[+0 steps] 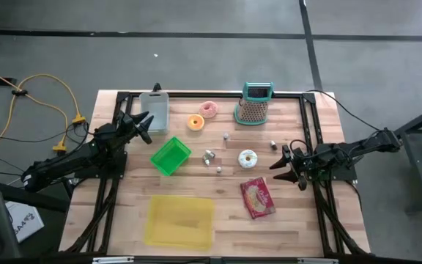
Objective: Pick & Place Food Item
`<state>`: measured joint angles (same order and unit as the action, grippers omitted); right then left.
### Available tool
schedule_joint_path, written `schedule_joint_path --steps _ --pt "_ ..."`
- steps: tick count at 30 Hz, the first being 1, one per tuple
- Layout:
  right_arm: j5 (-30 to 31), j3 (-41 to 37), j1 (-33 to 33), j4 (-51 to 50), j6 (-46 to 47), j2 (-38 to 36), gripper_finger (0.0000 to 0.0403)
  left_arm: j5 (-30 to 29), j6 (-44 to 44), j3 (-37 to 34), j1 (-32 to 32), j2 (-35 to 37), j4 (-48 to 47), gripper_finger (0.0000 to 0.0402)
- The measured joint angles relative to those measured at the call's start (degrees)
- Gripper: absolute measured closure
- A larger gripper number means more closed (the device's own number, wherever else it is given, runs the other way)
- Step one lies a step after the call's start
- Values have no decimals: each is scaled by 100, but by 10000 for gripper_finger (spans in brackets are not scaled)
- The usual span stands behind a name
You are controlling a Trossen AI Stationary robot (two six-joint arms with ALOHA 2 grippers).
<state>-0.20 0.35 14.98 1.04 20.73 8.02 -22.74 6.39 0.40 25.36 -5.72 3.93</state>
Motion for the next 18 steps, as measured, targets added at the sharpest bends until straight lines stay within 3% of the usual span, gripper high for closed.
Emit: schedule_joint_path --steps 18 --pt "0 1 0 -2 2 1 215 0 0 -2 2 -2 -1 265"
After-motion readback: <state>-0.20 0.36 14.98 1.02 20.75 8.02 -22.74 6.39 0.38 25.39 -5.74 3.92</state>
